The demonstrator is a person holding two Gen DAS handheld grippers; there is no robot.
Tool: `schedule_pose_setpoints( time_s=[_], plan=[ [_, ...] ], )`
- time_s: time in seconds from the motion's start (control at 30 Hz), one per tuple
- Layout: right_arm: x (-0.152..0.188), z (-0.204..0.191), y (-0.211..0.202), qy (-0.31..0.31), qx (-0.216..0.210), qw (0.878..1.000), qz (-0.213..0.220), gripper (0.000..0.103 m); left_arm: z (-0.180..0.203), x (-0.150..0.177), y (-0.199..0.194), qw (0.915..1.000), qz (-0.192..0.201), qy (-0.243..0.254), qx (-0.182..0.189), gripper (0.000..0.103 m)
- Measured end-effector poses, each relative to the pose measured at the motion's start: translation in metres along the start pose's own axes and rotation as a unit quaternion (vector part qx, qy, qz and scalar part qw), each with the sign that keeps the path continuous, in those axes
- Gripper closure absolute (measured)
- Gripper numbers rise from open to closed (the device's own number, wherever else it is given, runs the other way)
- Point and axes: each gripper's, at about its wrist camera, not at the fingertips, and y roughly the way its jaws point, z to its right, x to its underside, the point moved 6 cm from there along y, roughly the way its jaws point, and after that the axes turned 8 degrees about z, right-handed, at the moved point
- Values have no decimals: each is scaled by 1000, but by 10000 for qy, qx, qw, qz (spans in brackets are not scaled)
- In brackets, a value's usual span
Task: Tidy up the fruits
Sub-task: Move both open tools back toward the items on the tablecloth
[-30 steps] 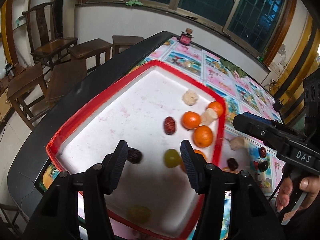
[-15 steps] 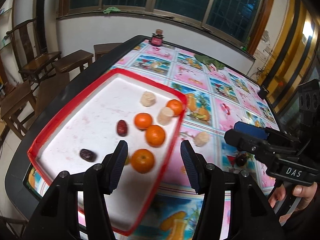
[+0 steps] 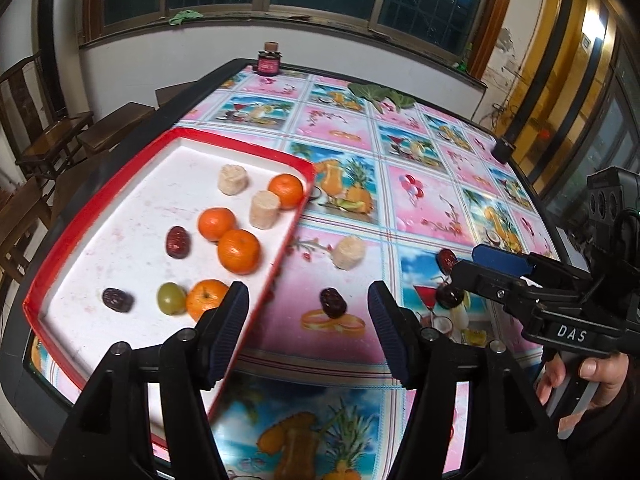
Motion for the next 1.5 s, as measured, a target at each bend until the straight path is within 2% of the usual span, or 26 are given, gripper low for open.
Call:
schedule_pose_setpoints(
  time_s=[0.07, 0.5, 0.83, 1.5],
  plan=[
    [4, 10, -3, 59, 93, 9999, 2, 37, 4, 2, 1, 10000, -18, 33, 20, 35],
    [16, 59, -29, 364, 555, 9978, 13, 33, 30, 16, 12, 9991, -274, 224, 240, 35],
    [21, 77, -38, 438, 684, 9967, -64, 33, 59, 26, 23, 9968, -452, 480, 449, 35],
    [33, 110, -61, 509, 1011, 9933, -232, 33, 86, 36, 38, 9935, -677, 728, 547, 35]
  ],
)
